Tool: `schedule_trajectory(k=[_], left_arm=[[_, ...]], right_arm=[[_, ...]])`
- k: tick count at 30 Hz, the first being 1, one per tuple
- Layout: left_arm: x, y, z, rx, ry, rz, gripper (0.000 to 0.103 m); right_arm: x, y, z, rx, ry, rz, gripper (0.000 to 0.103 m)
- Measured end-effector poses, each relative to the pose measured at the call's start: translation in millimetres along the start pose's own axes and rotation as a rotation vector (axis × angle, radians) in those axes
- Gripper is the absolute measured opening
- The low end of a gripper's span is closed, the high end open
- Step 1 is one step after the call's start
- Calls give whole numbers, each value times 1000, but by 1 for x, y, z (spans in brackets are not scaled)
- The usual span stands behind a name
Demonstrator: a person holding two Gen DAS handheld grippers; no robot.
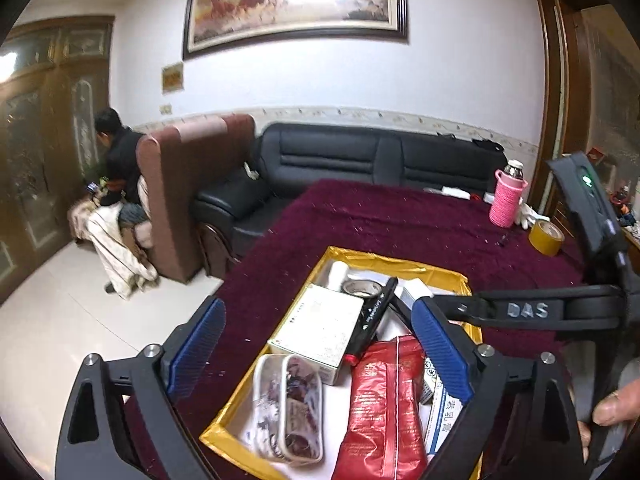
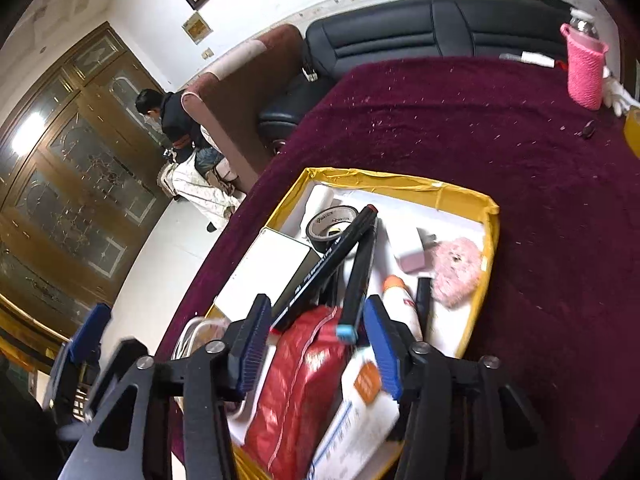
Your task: Organize objects
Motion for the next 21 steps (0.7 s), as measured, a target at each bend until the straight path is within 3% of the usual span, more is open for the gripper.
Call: schedule_trajectory(k=[4,11,17,21], left_arm=[[0,26,6,50,-8,44,103],[0,63,25,136,-28,97,103],[-12,82,41,110,-11,107,103],[-24,78,47,29,21,62,103]], right_arm=[[-16,25,8,1,13,41,65],[-50,64,26,-2,23,107,76],[-78,90,39,-48,64,194,82],[-97,101,43,-125,110,271,87]])
Point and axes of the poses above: each gripper's, at about its wrist camera, not at the fingertips, and y roughly against the way its jaws point, z to its right, x to its top, the point moved 2 cm from there along -y, roughly the way its jaws point, and after that the axes turned 15 degrees about -y, right-handed, at the moved point
